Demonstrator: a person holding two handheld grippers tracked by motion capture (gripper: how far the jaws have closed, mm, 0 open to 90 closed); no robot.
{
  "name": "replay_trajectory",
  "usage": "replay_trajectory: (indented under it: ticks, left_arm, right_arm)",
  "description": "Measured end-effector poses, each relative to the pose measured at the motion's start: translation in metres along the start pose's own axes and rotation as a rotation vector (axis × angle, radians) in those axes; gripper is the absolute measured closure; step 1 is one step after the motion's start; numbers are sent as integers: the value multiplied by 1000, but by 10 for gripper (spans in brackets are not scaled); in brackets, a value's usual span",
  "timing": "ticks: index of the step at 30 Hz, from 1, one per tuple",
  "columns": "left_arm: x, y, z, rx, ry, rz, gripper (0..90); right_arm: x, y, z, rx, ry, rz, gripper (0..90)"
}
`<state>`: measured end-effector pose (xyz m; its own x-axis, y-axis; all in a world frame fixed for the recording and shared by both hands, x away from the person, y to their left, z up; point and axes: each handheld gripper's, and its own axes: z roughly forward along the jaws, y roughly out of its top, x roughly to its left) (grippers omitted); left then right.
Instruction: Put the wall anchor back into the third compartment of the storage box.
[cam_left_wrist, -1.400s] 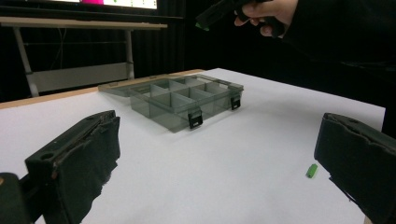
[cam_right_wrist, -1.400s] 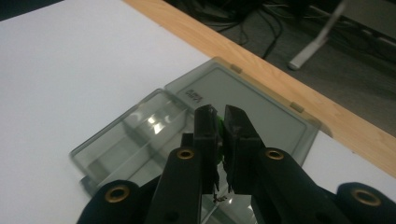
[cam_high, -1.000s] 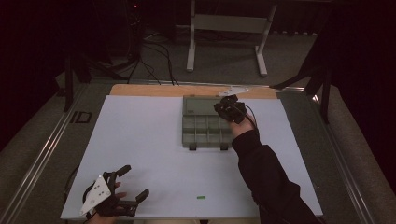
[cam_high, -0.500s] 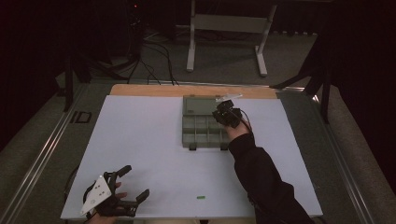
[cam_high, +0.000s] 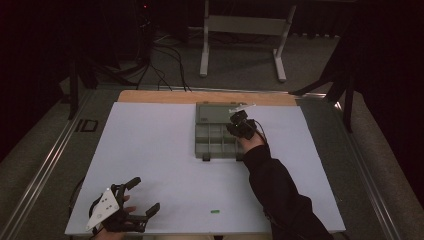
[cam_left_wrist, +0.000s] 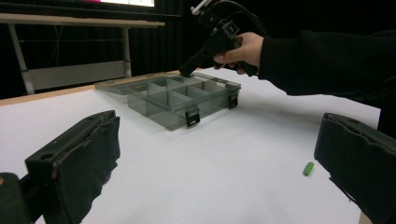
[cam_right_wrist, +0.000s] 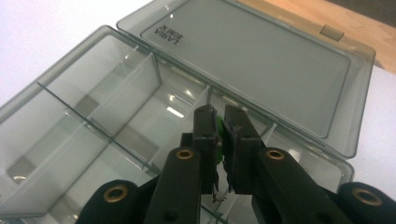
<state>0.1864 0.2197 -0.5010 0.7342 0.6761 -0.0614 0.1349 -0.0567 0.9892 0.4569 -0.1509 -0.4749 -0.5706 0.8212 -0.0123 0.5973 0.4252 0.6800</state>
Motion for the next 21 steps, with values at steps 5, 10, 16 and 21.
replay_trajectory:
  ticks: [5,10,16,21]
  left_arm:
    - [0,0,0,1,-1,1,2]
    - [0,0,0,2,-1,-1,2]
    - [0,0,0,2,1,-2,2]
    - [0,0,1,4,1,-1,2]
  right_arm:
    - [-1,-3,6,14,9,-3,837]
    - [-1,-3,7,19,11,-2,731]
    - [0,1,-2,0,20,-1,578]
    - [1,5,-9,11,46,8,397]
